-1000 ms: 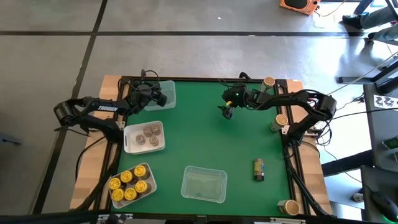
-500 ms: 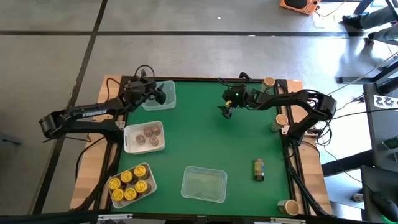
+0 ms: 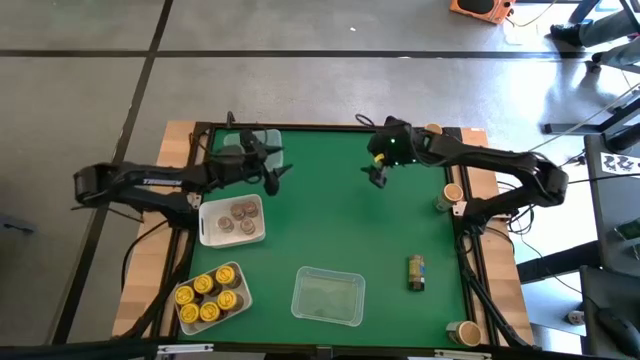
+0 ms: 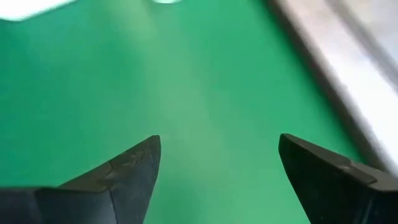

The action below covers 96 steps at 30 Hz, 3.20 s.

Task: Sort spices by type
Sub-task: Put the black spice bottle into the top transparent bin

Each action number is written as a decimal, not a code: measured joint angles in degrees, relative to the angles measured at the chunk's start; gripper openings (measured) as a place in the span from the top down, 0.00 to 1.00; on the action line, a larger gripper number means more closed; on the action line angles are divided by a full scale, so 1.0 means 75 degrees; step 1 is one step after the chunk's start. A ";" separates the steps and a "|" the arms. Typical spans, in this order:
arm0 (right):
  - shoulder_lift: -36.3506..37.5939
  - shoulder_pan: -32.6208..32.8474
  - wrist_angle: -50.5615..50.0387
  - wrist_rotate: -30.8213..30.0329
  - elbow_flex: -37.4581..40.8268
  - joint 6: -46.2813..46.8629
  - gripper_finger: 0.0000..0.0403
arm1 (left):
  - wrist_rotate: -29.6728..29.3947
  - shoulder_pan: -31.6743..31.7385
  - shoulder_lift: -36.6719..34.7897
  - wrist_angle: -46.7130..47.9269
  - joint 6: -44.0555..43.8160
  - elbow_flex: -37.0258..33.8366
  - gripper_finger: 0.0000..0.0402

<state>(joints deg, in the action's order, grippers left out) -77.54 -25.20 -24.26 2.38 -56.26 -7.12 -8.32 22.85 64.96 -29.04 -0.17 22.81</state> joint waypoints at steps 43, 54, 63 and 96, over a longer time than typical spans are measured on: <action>-0.1525 0.8746 -0.4788 0.1006 -0.1197 1.4748 0.20 | -0.0133 -0.2019 0.1147 -0.1876 -0.0444 0.0000 0.27; -0.1769 0.9137 -0.3650 0.0623 -0.0087 1.5870 0.20 | -0.0186 -0.2016 0.1147 -0.1876 -0.0485 0.0000 0.27; -0.1842 0.9114 -0.2852 0.0308 0.0498 1.5897 0.20 | -0.0215 -0.1981 0.1147 -0.1890 -0.0527 0.0000 0.27; -0.1903 0.8019 -0.3063 -0.1353 0.0122 1.0327 0.49 | 0.0686 -0.2182 0.1300 -0.1823 -0.0600 0.0341 0.27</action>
<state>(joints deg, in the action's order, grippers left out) -91.81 34.94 -47.23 -7.77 -55.35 70.34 -3.18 6.48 74.70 -42.71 -4.68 25.37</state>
